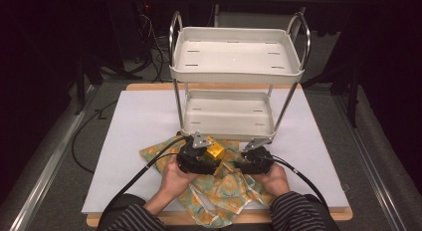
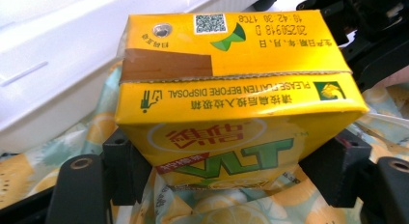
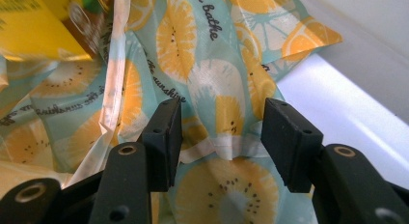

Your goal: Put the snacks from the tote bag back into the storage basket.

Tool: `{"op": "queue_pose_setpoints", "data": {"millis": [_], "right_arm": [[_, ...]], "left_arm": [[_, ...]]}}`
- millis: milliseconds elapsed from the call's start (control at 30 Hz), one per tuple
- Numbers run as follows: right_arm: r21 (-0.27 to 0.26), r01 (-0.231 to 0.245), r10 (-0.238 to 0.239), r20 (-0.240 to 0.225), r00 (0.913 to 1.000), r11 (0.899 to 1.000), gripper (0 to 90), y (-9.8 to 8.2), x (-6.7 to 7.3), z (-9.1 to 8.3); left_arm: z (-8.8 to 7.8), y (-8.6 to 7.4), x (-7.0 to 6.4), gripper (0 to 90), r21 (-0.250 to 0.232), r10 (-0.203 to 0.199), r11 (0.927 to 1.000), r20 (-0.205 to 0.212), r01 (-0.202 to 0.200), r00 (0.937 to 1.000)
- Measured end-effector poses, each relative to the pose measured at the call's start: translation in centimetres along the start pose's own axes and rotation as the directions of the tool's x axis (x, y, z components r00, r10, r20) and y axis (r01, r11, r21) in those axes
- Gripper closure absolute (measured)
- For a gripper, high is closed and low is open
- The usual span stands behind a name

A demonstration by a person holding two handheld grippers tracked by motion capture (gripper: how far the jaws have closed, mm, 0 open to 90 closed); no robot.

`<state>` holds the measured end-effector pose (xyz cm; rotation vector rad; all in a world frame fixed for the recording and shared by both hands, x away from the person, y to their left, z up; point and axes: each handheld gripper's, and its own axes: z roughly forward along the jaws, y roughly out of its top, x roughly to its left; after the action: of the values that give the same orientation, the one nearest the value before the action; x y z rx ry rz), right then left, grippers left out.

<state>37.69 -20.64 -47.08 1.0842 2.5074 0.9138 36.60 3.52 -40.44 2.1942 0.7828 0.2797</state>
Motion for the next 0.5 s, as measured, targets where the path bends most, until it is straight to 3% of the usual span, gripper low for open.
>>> {"op": "queue_pose_setpoints", "data": {"millis": [500], "right_arm": [[-0.012,-0.006,0.006,0.006,1.0,1.0,50.3,-0.1,0.1,0.0]], "left_arm": [[-2.3,1.6,0.6,27.6,-0.057,-0.005,0.9983,0.019,0.006,0.9998]]}}
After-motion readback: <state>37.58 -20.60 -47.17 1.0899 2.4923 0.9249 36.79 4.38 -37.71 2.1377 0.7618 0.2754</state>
